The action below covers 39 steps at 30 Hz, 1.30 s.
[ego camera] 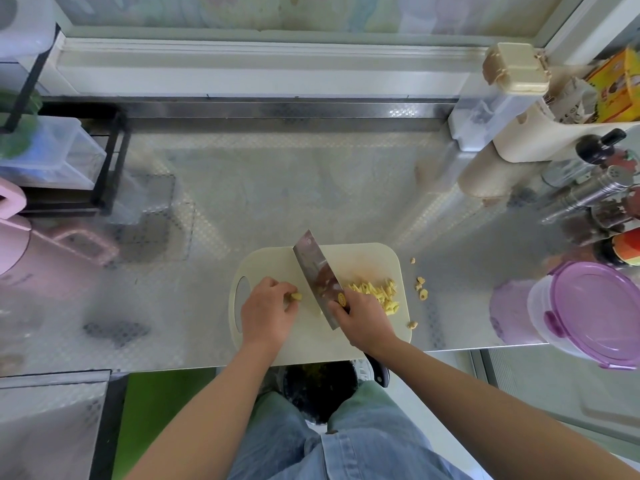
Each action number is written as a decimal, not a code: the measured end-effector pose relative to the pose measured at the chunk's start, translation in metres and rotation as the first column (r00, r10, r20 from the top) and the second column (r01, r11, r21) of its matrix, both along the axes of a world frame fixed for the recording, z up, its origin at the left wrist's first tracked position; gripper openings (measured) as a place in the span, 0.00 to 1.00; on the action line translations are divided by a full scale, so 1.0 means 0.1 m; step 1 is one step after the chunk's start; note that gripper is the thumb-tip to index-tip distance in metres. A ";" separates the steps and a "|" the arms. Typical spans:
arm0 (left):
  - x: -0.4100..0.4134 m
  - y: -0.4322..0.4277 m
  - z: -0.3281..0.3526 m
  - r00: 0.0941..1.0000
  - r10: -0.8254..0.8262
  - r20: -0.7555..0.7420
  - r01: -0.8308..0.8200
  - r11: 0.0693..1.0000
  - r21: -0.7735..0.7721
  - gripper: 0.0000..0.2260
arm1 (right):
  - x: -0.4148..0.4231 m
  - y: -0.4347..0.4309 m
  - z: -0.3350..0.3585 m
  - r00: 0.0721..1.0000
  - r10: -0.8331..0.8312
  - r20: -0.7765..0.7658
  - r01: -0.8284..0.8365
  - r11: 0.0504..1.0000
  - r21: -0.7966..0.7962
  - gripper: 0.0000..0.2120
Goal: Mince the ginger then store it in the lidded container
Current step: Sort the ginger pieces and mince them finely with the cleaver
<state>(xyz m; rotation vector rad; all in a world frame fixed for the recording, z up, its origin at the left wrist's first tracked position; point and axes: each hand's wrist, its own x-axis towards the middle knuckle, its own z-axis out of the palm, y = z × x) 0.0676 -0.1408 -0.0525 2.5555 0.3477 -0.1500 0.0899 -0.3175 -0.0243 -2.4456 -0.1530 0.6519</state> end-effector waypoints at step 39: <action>-0.12 -0.24 0.05 0.995 0.058 -0.084 -0.073 0.979 -0.192 0.08 | -0.08 -0.04 -0.03 1.000 -0.031 0.005 0.031 0.999 -0.016 0.17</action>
